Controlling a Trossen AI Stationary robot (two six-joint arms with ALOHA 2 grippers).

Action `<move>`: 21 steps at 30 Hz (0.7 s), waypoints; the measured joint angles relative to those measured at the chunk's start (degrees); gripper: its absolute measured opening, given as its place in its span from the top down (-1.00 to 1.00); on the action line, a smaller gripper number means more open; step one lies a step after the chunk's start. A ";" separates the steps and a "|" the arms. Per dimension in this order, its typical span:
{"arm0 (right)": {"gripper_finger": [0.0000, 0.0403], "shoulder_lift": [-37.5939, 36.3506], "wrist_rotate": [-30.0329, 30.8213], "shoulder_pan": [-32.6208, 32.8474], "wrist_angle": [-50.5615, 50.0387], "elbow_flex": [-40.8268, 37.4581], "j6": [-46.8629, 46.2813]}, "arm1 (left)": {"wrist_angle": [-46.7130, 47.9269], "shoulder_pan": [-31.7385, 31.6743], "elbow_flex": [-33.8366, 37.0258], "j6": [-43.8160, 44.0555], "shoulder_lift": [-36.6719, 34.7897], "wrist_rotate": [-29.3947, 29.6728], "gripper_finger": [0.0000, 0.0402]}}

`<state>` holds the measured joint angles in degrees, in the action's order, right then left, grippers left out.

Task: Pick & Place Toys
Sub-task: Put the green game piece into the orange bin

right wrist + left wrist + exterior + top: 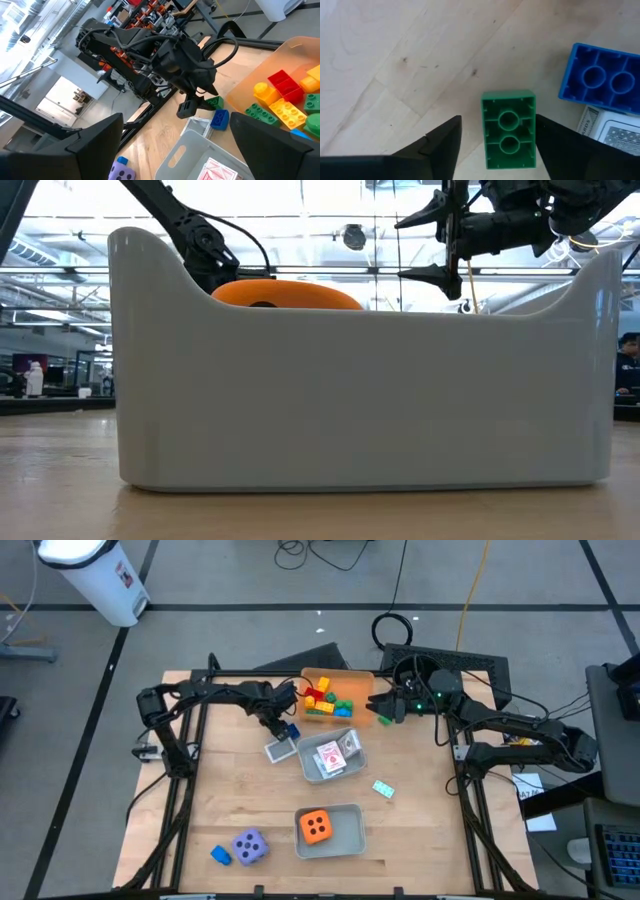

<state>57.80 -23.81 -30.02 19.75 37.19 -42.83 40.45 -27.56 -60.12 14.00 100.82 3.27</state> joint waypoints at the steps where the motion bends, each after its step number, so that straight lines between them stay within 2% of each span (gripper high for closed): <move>1: -0.79 0.00 0.00 0.00 0.01 0.00 0.02 | -0.04 -0.18 0.00 0.00 0.00 -0.58 -0.18; 12: -0.79 0.00 0.00 0.00 0.01 0.00 0.24 | -0.03 -0.72 -0.09 0.22 -0.11 -1.86 0.35; 17: -0.79 0.00 0.00 0.00 0.01 0.00 0.13 | 0.00 -1.06 -0.09 1.16 -0.15 -4.20 0.36; 21: -0.79 0.00 -0.04 0.00 0.04 0.00 0.09 | 1.12 -1.83 -0.09 1.49 -1.65 -7.77 0.26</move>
<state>57.80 -23.86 -30.02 19.79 37.19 -42.74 41.56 -29.39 -60.20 15.49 99.17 -4.50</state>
